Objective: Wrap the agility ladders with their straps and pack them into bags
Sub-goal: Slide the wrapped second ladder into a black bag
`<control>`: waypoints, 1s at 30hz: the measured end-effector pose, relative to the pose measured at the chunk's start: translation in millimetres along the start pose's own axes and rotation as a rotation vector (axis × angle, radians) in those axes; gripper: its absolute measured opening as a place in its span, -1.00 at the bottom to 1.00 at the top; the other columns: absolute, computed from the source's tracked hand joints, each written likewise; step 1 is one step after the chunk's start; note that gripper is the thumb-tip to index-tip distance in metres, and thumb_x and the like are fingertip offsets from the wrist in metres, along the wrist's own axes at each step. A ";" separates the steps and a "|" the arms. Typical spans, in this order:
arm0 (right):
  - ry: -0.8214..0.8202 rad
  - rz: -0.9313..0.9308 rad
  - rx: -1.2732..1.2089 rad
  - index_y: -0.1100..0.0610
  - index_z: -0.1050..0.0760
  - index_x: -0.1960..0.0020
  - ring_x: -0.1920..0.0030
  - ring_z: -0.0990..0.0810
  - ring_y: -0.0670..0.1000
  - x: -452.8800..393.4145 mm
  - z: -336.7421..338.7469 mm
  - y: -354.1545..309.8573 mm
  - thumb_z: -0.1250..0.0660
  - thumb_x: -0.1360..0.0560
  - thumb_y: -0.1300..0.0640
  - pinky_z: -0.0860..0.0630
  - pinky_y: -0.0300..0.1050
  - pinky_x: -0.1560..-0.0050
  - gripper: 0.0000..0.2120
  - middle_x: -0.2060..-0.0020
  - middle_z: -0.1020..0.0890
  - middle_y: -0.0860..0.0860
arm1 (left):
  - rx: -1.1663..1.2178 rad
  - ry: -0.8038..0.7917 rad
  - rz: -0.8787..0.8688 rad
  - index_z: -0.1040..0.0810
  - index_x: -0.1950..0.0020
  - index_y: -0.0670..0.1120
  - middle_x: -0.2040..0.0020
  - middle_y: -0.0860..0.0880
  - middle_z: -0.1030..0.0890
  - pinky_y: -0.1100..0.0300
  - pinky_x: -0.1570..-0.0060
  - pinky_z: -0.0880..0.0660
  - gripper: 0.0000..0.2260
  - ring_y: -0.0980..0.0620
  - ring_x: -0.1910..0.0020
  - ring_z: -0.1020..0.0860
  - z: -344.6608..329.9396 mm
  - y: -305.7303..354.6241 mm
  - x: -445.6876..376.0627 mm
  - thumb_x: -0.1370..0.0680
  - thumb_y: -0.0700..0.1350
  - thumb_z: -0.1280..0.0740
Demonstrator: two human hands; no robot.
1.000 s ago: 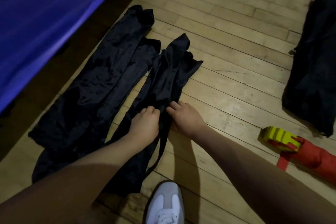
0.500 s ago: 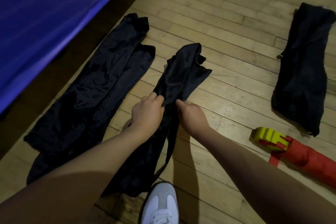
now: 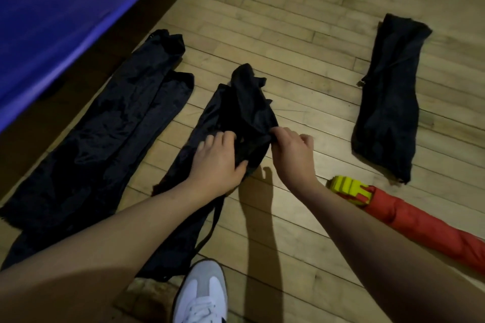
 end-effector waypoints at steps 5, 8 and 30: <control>0.080 -0.133 -0.019 0.13 -0.49 -0.21 -0.06 -0.55 0.12 20.0 37.9 55.3 -0.17 -0.56 0.32 -0.17 -0.01 -0.12 -0.71 -0.05 -0.63 0.04 | -0.018 -0.085 -0.162 -0.43 -0.17 -0.11 -0.08 -0.05 -0.50 0.11 0.06 -0.35 -0.79 -0.06 -0.08 -0.47 -18.7 57.9 5.1 -0.60 -0.03 -0.21; 0.041 -0.203 -0.052 0.07 -0.41 -0.37 -0.19 -0.51 0.05 30.0 49.2 86.0 -0.16 -0.55 0.32 -0.16 -0.01 -0.20 -0.58 -0.20 -0.57 0.00 | -0.002 -0.074 -0.211 -0.50 -0.13 -0.13 -0.03 -0.06 -0.53 0.11 0.21 -0.36 -0.81 -0.06 -0.03 -0.51 -24.8 93.6 -7.9 -0.61 -0.08 -0.20; -0.264 0.052 -0.037 0.10 -0.44 -0.19 -0.08 -0.48 0.14 102.4 18.9 128.1 -0.31 -0.50 -0.01 -0.30 0.02 -0.06 -0.68 -0.07 -0.50 0.04 | 0.265 -0.252 -0.144 -0.44 -0.06 -0.05 -0.03 0.02 -0.47 0.16 0.01 -0.47 -0.90 0.04 0.01 -0.50 -84.2 135.2 -30.2 -0.57 -0.20 -0.26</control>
Point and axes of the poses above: each hand's wrist, its own x-axis away from the middle knuckle, its own z-axis out of the back of the hand, y = z × x, the point moved 5 cm from there along -x, towards the middle knuckle
